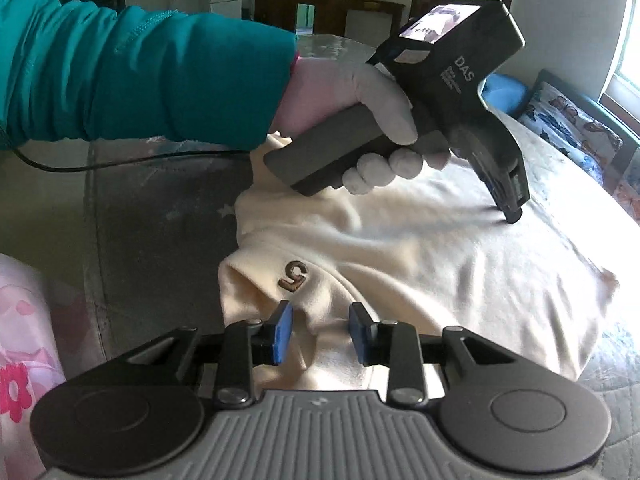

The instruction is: Fold clothes

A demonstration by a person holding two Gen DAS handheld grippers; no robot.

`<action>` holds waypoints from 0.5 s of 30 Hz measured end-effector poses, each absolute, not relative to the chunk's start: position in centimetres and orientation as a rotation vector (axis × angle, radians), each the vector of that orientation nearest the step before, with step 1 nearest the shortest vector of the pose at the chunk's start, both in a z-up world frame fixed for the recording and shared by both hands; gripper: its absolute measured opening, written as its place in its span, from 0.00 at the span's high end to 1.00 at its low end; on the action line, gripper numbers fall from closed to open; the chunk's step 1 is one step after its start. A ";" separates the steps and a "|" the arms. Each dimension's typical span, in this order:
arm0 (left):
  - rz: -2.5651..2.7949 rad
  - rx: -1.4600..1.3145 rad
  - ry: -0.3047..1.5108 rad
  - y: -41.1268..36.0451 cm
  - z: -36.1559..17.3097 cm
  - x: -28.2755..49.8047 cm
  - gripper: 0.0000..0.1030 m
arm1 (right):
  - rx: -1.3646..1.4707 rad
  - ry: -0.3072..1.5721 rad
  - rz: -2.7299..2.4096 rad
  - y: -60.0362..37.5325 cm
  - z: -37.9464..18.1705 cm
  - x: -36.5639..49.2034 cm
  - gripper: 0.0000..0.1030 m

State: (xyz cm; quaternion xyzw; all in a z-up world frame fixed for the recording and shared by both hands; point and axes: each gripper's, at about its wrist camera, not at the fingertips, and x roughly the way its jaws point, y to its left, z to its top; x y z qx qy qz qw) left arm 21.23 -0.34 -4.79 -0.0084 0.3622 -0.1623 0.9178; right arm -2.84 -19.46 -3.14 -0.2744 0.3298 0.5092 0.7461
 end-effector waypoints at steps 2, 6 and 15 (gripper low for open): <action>-0.334 -0.016 0.744 -0.4 -4.8 21.2 0.88 | -0.604 0.709 1.113 -19.5 -3.2 -2.9 0.74; -0.335 -0.020 0.745 -0.3 -4.9 21.2 0.88 | -0.591 0.719 1.104 -19.5 -3.2 -2.7 0.92; -0.330 -0.022 0.740 -0.3 -5.0 21.4 0.88 | -0.604 0.729 1.175 -19.9 -2.4 -4.3 0.95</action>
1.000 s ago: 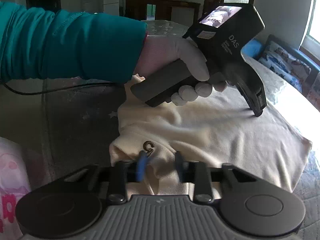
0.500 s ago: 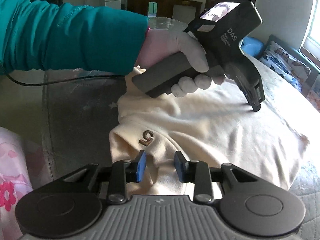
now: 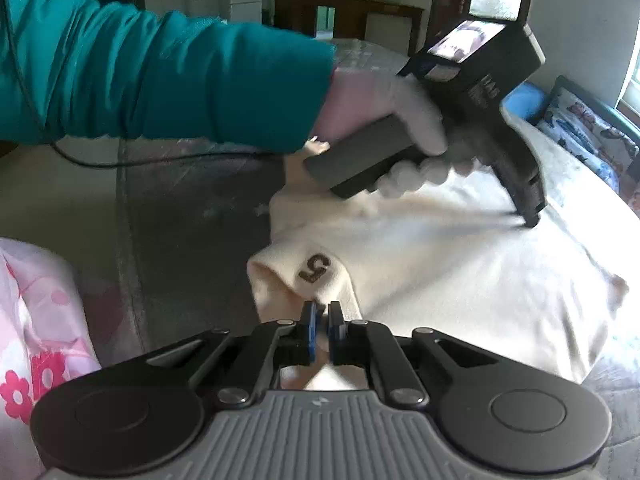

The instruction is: Fold clothes

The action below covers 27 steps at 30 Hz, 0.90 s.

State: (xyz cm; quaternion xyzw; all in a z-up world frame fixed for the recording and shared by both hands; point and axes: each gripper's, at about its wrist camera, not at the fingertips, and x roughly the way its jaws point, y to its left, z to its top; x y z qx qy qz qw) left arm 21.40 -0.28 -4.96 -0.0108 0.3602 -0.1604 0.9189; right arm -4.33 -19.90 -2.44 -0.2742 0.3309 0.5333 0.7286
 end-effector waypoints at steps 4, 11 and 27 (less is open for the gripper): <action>-0.329 -0.019 0.739 -0.2 -4.9 21.4 0.88 | -0.548 0.753 1.165 -20.2 -2.4 -3.9 0.89; -0.306 0.003 0.734 -0.7 -4.4 20.6 0.84 | -0.382 0.765 1.026 -23.6 -1.0 -2.9 0.85; -0.567 0.086 0.699 -5.9 -3.2 7.5 0.81 | -0.090 0.704 0.279 -42.1 -0.3 -2.4 0.73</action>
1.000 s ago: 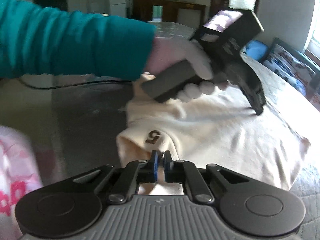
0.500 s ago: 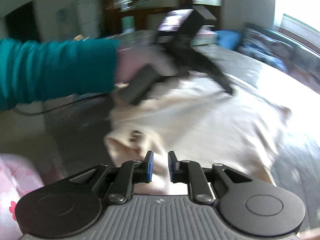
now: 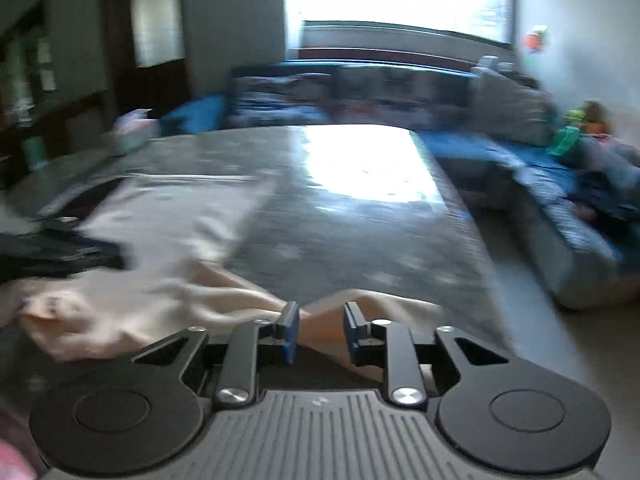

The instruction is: Fold clothes

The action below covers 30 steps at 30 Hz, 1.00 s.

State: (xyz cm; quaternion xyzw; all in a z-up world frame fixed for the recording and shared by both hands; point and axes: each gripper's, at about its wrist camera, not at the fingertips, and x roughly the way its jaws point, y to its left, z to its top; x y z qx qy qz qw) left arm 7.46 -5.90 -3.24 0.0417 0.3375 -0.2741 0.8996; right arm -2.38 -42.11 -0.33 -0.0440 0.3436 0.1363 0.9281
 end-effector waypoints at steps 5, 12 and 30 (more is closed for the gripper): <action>-0.577 0.077 0.711 -6.6 -3.8 5.1 0.81 | -0.101 0.745 0.174 -45.2 -2.0 -2.0 0.68; -0.552 0.081 0.733 -6.8 -4.7 4.0 0.79 | 0.072 0.719 0.180 -47.4 -1.2 0.6 0.67; -0.558 0.089 0.720 -7.2 -5.0 3.5 0.70 | -0.087 0.644 0.260 -44.7 0.0 4.0 0.94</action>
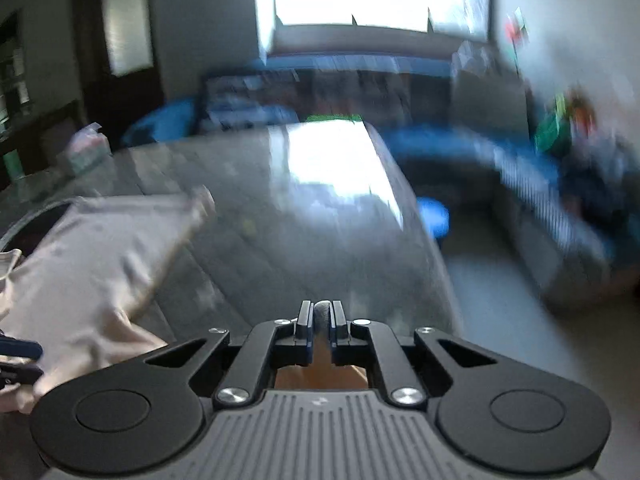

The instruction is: Fold clothes

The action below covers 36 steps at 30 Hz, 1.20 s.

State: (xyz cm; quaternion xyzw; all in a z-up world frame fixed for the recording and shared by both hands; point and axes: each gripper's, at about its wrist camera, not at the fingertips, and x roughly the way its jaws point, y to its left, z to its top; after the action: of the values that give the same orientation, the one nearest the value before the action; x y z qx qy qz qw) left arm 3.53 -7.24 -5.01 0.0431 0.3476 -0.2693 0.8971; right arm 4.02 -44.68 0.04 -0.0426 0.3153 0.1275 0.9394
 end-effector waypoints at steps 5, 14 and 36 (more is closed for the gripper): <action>-0.565 0.103 0.713 -7.3 -5.1 3.3 0.68 | -0.124 0.398 0.317 -44.8 4.6 0.5 0.93; -0.593 0.119 0.709 -7.1 -5.1 3.3 0.67 | -0.054 0.585 0.006 -51.5 -0.5 -3.5 0.89; -0.810 0.231 0.650 -13.4 -4.2 2.8 0.69 | -0.073 0.746 0.175 -46.7 -3.7 6.1 0.95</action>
State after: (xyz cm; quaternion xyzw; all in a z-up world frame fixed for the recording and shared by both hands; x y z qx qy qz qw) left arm 2.82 -13.42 -4.21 0.1102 0.3100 -0.3861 0.8618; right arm 6.12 -46.72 -3.65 -0.0357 0.3640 0.0853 0.9268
